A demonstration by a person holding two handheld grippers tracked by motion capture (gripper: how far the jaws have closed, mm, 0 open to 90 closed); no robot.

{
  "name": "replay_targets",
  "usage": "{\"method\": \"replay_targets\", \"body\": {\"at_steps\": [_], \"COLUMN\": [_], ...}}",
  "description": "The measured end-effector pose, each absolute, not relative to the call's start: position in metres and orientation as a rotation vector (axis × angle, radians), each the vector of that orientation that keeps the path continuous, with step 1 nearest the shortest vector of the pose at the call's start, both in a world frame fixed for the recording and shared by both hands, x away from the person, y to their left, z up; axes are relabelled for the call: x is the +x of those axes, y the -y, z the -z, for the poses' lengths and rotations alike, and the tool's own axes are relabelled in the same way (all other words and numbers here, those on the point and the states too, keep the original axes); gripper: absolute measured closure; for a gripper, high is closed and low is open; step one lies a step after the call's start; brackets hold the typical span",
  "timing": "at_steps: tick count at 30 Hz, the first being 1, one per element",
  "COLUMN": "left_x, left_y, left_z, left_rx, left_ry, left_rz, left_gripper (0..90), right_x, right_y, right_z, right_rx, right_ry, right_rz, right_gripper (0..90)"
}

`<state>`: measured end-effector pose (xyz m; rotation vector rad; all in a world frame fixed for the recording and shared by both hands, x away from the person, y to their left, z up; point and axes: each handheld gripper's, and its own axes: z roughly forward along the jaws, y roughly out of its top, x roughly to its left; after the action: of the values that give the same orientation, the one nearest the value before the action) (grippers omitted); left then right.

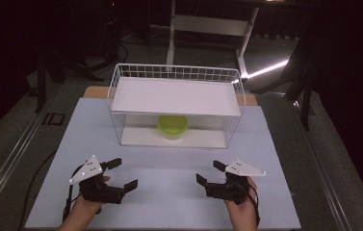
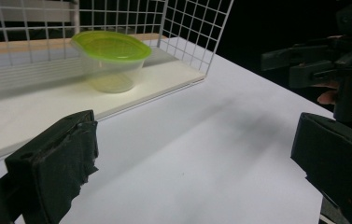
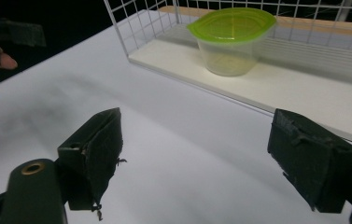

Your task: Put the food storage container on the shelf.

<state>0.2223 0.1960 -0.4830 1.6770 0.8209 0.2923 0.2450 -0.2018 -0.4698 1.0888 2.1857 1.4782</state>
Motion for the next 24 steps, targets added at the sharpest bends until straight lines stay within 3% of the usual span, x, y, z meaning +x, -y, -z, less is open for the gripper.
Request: {"method": "replay_targets", "body": {"at_steps": [24], "left_x": [0.197], "left_y": [-0.223], "left_z": [0.499], "left_rx": [1.688], "left_ry": [-0.884], "left_rz": [-0.294], "left_gripper": [1.5], "right_x": [0.221], "right_y": [0.234], "right_z": [0.477], "right_rx": [1.1], "right_ry": [-2.192], "right_rz": [-1.454], "right_gripper": [17.6]}}
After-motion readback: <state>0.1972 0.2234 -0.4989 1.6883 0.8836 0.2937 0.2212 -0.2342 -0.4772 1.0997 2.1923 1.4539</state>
